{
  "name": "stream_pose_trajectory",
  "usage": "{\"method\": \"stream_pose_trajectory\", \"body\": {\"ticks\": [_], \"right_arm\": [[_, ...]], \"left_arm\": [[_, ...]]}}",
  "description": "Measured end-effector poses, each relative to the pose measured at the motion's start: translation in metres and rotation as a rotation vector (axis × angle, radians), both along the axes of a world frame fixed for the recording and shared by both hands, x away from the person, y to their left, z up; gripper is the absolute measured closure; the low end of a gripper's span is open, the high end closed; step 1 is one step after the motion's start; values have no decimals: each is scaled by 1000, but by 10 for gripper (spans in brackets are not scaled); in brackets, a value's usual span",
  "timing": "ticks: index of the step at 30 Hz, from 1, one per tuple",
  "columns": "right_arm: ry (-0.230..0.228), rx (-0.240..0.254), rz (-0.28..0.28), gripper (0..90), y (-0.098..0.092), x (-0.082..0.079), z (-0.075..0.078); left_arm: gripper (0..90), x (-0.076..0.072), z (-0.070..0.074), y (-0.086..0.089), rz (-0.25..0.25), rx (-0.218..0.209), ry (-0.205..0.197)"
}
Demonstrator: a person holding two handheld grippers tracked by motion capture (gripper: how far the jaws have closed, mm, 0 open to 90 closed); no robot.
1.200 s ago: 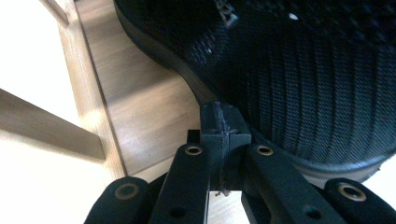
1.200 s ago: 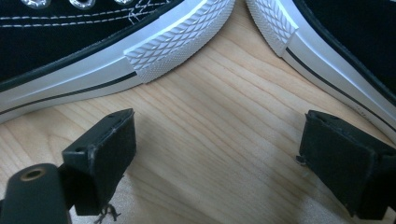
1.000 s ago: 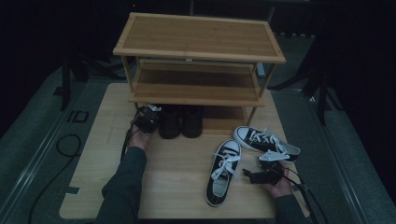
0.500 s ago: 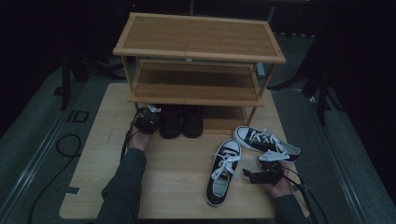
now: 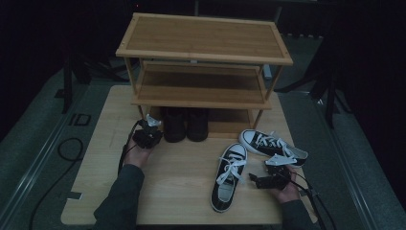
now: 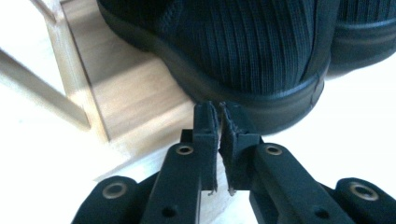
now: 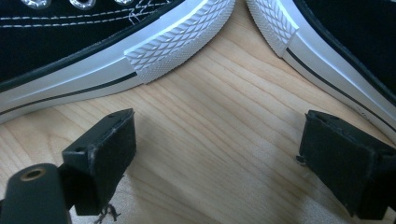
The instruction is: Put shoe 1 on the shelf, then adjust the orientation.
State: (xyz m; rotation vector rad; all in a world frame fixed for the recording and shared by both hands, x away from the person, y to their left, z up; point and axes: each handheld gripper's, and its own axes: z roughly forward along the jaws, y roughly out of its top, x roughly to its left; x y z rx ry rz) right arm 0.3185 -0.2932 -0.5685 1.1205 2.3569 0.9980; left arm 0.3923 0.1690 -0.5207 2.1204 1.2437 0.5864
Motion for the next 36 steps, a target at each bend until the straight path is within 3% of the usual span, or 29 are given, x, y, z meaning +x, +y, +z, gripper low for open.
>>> {"method": "stream_pose_trajectory", "body": {"ticks": [22, 31, 36], "right_arm": [[0, 0, -2, 108, 0, 0, 0], [2, -1, 4, 108, 1, 1, 0], [25, -21, 17, 110, 1, 3, 3]], "left_arm": [[649, -17, -20, 13, 28, -37, 24], [622, -18, -26, 17, 38, -59, 36], [615, -16, -29, 19, 53, -67, 38]]}}
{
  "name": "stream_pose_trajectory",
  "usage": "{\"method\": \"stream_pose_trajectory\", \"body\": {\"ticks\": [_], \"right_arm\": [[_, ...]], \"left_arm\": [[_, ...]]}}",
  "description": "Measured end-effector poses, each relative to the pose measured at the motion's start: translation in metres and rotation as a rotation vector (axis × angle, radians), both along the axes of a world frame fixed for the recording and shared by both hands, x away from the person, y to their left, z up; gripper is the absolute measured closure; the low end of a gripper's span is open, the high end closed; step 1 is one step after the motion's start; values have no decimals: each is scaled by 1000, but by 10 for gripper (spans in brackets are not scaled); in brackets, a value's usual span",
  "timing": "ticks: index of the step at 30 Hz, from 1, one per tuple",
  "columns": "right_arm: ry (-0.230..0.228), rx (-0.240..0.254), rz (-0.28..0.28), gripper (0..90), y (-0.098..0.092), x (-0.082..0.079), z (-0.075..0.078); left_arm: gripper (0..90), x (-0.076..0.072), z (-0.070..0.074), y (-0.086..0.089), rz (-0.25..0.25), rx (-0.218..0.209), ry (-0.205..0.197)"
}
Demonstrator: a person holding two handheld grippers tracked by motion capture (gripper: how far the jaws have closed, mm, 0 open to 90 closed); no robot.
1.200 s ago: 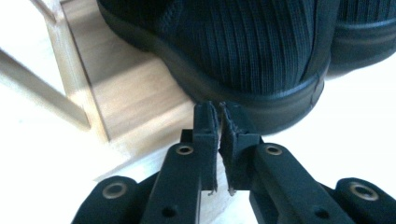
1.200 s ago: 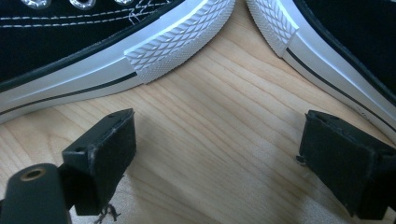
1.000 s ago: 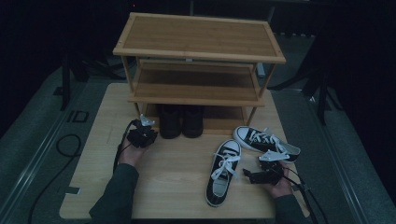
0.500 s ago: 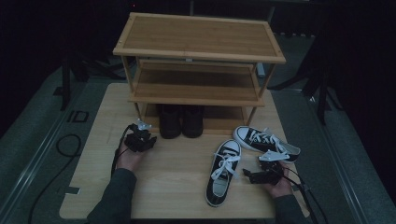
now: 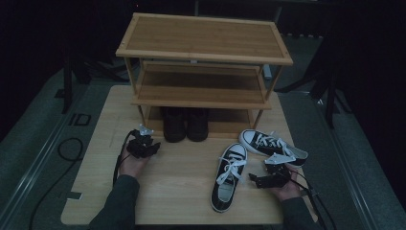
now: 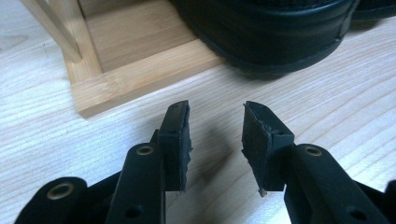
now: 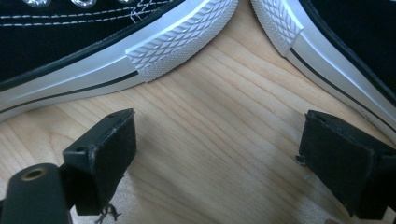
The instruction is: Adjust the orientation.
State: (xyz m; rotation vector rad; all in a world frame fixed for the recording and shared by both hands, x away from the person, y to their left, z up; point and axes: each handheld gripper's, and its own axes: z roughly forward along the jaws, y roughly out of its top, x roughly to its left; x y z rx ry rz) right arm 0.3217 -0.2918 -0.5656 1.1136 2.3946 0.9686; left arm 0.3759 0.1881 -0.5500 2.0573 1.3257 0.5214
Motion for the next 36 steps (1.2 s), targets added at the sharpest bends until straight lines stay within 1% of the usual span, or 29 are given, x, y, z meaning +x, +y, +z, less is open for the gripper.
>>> {"method": "stream_pose_trajectory", "body": {"ticks": [2, 6, 8, 10, 13, 16, 21, 24, 25, 27, 30, 33, 36], "right_arm": [[5, -4, 9, 112, 0, 0, 1], [12, -10, 21, 187, 0, -1, 3], [18, -14, 27, 219, -1, -2, 5], [27, -18, 37, 240, -2, -4, 6], [24, -41, 54, 251, -2, -7, 9], [6, -86, 74, 283, 0, -12, 13], [-20, -128, 120, 328, 7, -19, 25], [-25, -143, 146, 373, 11, -23, 32], [-24, -143, 155, 389, 12, -24, 34], [-21, -127, 172, 419, 14, -25, 38], [-23, -126, 177, 454, 17, -28, 42], [-17, -113, 185, 500, 20, -31, 47], [-26, -116, 203, 553, 24, -34, 51]], "left_arm": [[611, 0, -2, 1, 0, 1, 7], [608, 1, -7, 5, 7, -7, 18], [608, 1, -8, 7, 9, -19, 14], [608, 1, -8, 8, 10, -22, 13], [600, 1, -9, 9, 5, -25, 13], [588, 1, -9, 8, 2, -19, 6], [577, 0, -10, 9, -7, -19, -1], [572, 0, -10, 8, -14, -7, -9], [565, 0, -10, 7, -15, -7, -7], [556, 0, -10, 7, -17, -7, -6], [554, 0, -10, 7, -19, -6, -8], [547, 0, -10, 7, -22, -5, -10], [540, -1, -11, 7, -24, -6, -10]]}}
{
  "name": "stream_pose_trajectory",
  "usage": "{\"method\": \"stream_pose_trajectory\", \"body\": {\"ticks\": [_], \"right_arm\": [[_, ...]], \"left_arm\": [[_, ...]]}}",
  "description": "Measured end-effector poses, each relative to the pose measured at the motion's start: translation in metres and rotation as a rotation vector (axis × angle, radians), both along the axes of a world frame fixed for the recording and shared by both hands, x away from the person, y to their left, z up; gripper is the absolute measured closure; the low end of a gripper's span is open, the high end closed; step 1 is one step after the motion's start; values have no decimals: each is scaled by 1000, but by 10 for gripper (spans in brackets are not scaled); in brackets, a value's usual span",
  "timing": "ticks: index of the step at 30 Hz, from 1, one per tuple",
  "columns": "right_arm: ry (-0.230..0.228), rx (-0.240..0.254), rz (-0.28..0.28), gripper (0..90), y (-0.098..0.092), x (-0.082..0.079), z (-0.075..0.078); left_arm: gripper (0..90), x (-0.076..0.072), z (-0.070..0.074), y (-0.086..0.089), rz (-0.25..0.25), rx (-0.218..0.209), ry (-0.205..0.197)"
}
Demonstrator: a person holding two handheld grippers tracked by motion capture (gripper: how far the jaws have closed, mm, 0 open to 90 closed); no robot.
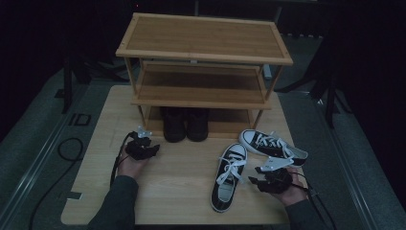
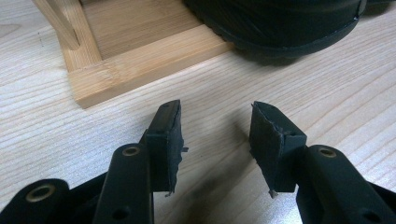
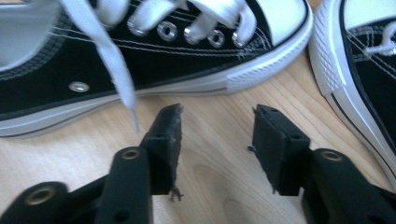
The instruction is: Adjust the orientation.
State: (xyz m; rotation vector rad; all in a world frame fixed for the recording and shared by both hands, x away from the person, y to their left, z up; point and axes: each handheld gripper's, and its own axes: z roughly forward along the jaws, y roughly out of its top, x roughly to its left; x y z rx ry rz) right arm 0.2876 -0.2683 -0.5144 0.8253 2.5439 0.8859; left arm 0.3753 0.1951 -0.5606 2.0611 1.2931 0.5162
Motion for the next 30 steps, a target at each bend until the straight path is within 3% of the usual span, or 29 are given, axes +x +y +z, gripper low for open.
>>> {"method": "stream_pose_trajectory", "body": {"ticks": [7, 16, 30], "right_arm": [[-15, 27, 44, 670, 12, -8, 13], [-15, 96, 129, 891, 28, -19, 31], [11, 108, 219, 900, 59, -28, 26]], "left_arm": [[535, 0, -1, 0, -3, -4, -6], [531, -1, -1, 0, -3, -5, -6], [531, -3, -1, 0, -5, -7, -11]]}}
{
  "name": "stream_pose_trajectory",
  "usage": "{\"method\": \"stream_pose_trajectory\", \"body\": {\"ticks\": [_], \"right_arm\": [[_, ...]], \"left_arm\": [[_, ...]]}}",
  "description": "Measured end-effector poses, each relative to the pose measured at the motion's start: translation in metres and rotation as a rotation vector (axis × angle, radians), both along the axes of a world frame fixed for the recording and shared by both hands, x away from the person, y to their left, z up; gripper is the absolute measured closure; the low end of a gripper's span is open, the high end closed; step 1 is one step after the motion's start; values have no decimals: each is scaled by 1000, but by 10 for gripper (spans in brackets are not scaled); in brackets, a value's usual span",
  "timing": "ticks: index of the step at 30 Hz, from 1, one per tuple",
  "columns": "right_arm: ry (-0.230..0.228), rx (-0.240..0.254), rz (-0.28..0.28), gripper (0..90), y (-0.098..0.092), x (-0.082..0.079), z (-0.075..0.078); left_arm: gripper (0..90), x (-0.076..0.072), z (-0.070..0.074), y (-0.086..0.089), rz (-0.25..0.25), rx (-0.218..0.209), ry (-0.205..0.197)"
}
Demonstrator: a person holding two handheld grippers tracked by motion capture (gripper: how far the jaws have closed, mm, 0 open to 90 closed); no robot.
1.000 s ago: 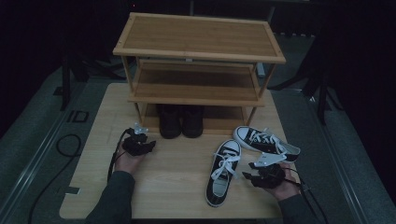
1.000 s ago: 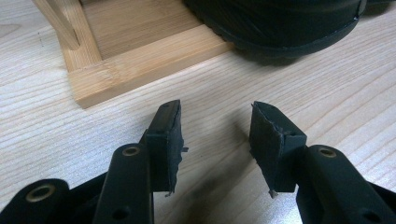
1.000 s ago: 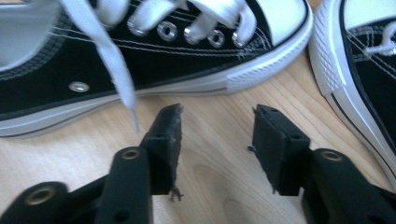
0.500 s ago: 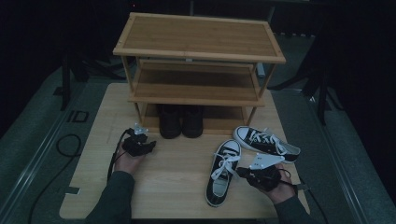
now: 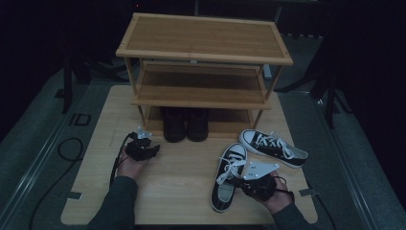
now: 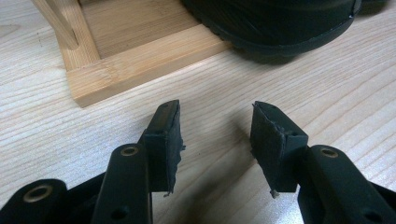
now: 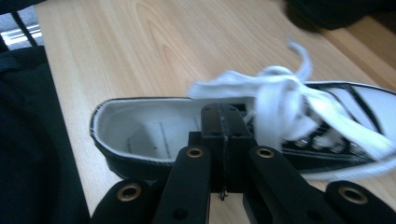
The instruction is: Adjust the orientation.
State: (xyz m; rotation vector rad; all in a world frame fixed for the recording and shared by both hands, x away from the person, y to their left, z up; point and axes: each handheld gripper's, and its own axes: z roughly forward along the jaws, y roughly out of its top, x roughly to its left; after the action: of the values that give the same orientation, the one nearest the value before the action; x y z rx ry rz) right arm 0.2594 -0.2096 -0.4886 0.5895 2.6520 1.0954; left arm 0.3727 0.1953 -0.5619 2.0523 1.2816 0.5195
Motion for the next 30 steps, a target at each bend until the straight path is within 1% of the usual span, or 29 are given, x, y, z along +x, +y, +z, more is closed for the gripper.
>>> {"method": "stream_pose_trajectory", "body": {"ticks": [4, 6, 9, 11, 13, 15, 19, 23, 26, 30], "right_arm": [[6, -22, 13, 900, 10, 1, -6], [20, -23, 21, 900, 14, 1, -9], [34, -35, 30, 900, 19, 0, -14], [34, -55, 32, 900, 20, 0, -16], [35, -71, 30, 900, 19, 0, -18], [45, -74, 26, 900, 17, 0, -18], [42, -87, 27, 900, 16, -1, -16], [37, -111, 32, 900, 14, -2, -15], [37, -130, 30, 900, 9, -3, -14], [36, -131, 20, 900, 1, -2, -14]], "left_arm": [[531, 0, 0, 0, 0, 0, -1], [531, 0, 0, 0, -2, 0, -2], [531, -1, 0, 0, -2, 2, -2], [531, 0, 0, 1, -3, 2, -3], [531, 0, 0, 1, -3, 2, -3], [532, -1, 0, 0, -2, 1, -3], [532, -1, 0, 0, -1, 0, -3], [531, -1, 0, 1, -4, 1, -4], [531, -1, 0, 0, -3, 0, -5], [531, -1, -1, 0, -2, -1, -5]]}}
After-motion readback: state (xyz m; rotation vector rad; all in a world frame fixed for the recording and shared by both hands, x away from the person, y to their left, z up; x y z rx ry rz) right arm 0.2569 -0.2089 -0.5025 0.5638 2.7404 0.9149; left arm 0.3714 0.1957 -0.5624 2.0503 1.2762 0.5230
